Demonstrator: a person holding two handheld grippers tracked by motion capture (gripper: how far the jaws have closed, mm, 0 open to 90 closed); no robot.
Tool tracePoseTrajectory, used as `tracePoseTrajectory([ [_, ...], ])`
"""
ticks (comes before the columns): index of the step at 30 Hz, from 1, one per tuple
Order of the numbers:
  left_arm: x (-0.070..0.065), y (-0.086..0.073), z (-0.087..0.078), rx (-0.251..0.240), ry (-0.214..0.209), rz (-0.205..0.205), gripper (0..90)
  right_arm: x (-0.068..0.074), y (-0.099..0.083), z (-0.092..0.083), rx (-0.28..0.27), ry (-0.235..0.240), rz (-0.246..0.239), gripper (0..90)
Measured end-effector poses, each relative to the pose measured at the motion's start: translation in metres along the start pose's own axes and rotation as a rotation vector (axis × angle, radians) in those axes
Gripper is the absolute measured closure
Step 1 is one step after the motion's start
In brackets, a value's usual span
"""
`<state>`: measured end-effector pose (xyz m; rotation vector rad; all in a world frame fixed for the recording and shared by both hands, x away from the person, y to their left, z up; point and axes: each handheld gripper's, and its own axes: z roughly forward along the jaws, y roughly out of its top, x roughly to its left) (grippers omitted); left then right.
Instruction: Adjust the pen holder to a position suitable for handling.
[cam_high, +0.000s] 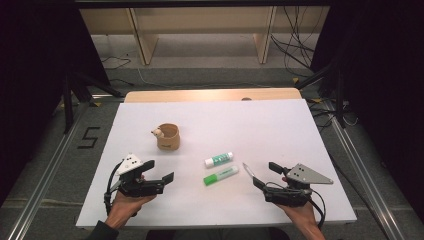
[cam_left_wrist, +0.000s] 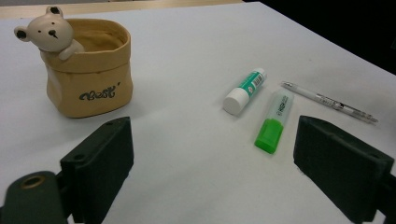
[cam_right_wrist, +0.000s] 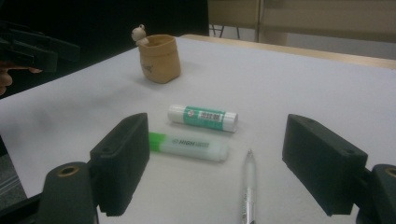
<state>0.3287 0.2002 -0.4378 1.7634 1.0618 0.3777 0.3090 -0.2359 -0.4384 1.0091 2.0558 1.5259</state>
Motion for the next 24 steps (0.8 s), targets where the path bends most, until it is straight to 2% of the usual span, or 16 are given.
tracePoseTrajectory([
  [8,0.0,0.001,0.0,0.003,0.005,-0.002,11.7,0.001,0.0,0.0,-0.001,-0.001,-0.002,23.9],
  [22,0.008,0.005,0.003,0.008,0.043,-0.02,12.1,0.001,0.001,0.001,-0.005,-0.006,0.006,24.0],
  [24,0.011,0.009,0.005,0.014,0.059,-0.023,12.3,0.0,0.0,0.001,-0.003,-0.01,0.006,24.0],
])
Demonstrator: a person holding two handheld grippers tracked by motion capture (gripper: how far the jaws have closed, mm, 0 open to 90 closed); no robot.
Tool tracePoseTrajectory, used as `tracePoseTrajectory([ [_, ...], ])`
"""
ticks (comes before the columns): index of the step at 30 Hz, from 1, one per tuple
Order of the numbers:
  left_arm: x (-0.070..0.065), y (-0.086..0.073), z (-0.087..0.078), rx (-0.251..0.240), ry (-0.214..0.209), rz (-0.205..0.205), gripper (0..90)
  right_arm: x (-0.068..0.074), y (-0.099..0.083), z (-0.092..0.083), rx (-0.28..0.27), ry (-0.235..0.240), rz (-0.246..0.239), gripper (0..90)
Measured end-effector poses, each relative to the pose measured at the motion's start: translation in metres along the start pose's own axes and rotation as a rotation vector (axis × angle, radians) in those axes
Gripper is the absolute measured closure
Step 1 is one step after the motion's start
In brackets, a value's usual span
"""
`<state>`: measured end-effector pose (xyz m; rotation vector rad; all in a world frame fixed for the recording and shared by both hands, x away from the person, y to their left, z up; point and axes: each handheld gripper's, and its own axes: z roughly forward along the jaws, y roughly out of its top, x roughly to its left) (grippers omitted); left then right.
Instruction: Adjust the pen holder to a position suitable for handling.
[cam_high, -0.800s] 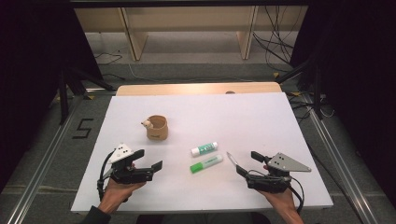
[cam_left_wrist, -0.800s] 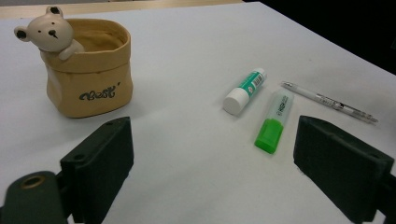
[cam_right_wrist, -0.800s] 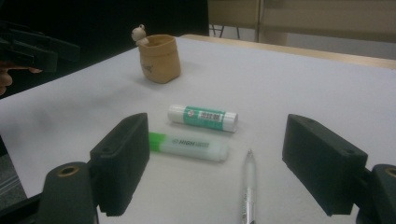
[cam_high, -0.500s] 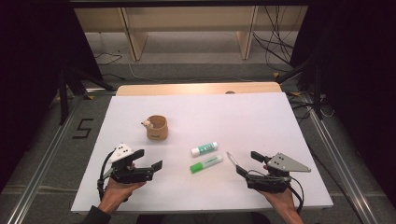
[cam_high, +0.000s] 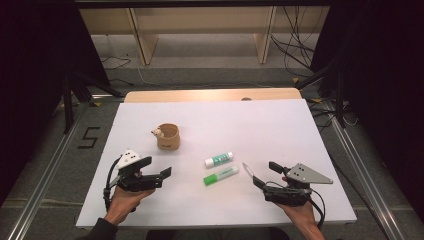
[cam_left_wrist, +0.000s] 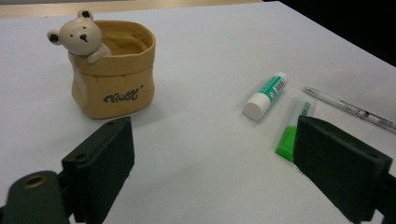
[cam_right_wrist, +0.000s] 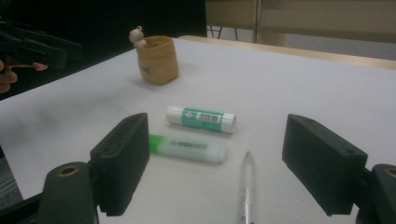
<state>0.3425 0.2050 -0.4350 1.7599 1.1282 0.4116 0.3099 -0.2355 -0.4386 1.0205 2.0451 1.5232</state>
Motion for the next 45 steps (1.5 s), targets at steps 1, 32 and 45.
tracePoseTrajectory([
  [1,0.0,0.0,0.0,0.0,0.0,0.0,12.6,0.0,0.0,0.0,0.0,0.001,0.001,24.0],
  [32,0.077,0.016,0.036,0.082,0.305,-0.128,50.4,0.0,0.0,0.001,0.001,-0.002,0.001,24.4],
  [45,0.096,0.018,0.065,0.101,0.35,-0.142,84.8,-0.001,0.0,0.002,0.01,0.0,0.009,24.5],
])
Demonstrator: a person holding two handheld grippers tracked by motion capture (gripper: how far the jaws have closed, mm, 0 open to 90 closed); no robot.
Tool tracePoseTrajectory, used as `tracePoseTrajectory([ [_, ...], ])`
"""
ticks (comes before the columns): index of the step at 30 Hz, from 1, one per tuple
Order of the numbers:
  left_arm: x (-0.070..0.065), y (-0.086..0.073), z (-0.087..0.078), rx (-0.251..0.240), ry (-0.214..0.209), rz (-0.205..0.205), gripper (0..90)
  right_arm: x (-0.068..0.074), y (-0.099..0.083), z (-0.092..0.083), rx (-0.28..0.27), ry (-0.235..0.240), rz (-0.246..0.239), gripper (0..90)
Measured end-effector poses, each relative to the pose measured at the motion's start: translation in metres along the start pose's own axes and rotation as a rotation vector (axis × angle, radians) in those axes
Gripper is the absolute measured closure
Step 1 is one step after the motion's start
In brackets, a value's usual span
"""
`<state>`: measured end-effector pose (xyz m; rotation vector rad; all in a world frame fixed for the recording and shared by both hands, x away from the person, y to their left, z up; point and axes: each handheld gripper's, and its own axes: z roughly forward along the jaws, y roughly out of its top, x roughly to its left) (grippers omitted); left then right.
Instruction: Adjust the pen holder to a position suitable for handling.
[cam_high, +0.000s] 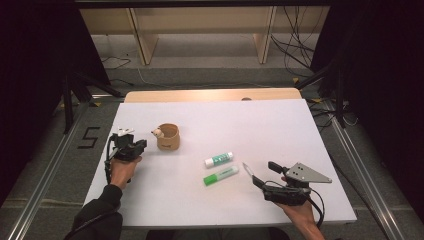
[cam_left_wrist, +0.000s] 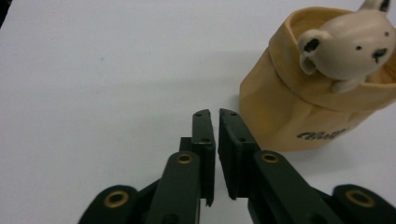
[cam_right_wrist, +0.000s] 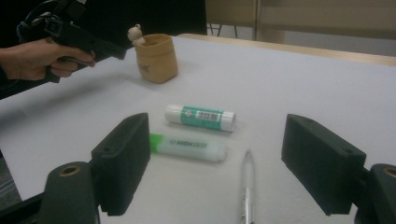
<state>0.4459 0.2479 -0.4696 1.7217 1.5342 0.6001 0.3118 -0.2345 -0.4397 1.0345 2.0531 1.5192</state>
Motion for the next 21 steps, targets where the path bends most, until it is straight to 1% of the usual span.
tracePoseTrajectory([
  [3,-0.001,0.003,0.008,0.004,0.001,-0.009,88.9,0.0,0.0,0.0,0.002,0.001,-0.001,24.6],
  [9,-0.002,0.006,0.02,0.012,-0.001,-0.014,89.1,0.0,0.0,0.0,0.005,0.0,0.001,24.7],
  [12,-0.003,0.007,0.023,0.015,-0.003,-0.016,89.1,0.0,0.0,0.001,0.005,0.0,0.0,24.7],
  [14,-0.005,0.008,0.026,0.024,-0.009,-0.019,89.1,0.001,0.0,0.001,0.005,0.001,-0.001,24.7],
  [17,-0.007,0.008,0.029,0.031,-0.015,-0.014,89.1,0.001,0.0,0.001,0.006,0.0,-0.001,24.7],
  [18,-0.01,0.008,0.031,0.039,-0.02,-0.002,89.1,0.0,0.0,0.001,0.006,0.0,0.0,24.8],
  [21,-0.013,0.008,0.034,0.042,-0.026,-0.004,89.2,0.0,0.0,0.0,0.005,0.0,-0.002,24.8],
])
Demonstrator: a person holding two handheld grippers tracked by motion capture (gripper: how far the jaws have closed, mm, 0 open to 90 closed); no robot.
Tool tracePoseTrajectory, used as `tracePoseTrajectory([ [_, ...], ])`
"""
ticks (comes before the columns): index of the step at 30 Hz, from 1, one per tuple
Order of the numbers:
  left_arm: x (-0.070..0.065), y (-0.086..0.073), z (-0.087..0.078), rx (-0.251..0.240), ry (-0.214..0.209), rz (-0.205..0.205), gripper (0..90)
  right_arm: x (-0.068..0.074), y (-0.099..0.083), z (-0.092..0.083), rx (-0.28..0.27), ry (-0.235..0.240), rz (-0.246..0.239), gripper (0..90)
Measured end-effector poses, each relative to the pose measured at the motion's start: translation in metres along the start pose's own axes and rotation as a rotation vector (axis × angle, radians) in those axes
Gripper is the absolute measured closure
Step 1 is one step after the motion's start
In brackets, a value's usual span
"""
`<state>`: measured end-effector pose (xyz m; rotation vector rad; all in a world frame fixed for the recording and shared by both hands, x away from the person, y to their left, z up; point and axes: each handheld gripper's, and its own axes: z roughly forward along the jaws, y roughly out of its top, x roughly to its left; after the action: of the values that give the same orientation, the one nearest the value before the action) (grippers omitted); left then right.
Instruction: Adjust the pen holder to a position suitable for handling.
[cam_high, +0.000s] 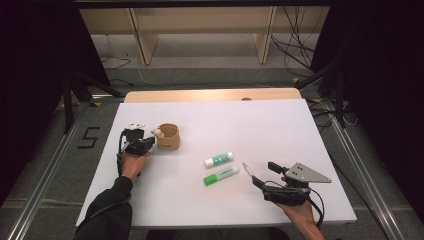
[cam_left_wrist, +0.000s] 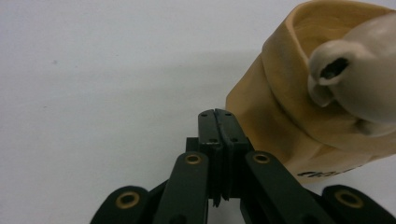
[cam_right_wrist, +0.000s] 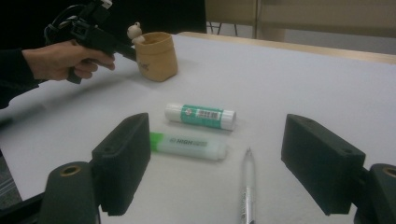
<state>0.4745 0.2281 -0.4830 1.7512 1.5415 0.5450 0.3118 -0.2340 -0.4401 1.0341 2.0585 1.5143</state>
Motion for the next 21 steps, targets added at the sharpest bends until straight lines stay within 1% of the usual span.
tracePoseTrajectory([
  [1,-0.0009,0.0004,0.0005,-0.001,-0.003,-0.004,89.2,0.0002,0.0001,-0.0001,0.0,0.0,0.001,24.8],
  [6,-0.0039,0.0017,0.0026,0.007,-0.005,0.006,89.2,0.0004,-0.0002,0.0006,0.002,0.001,0.0,24.8],
  [10,-0.0029,0.0022,0.0038,0.013,-0.006,0.005,89.2,0.0002,-0.0002,0.0005,0.001,0.0,0.001,24.9],
  [17,-0.0055,0.003,0.0044,0.019,0.013,0.014,89.3,0.0007,-0.0001,0.0011,0.003,0.002,-0.002,24.9],
  [21,-0.0068,0.0032,0.0048,0.019,0.022,0.006,89.4,0.0006,-0.0001,0.0016,0.003,0.002,-0.003,24.9],
])
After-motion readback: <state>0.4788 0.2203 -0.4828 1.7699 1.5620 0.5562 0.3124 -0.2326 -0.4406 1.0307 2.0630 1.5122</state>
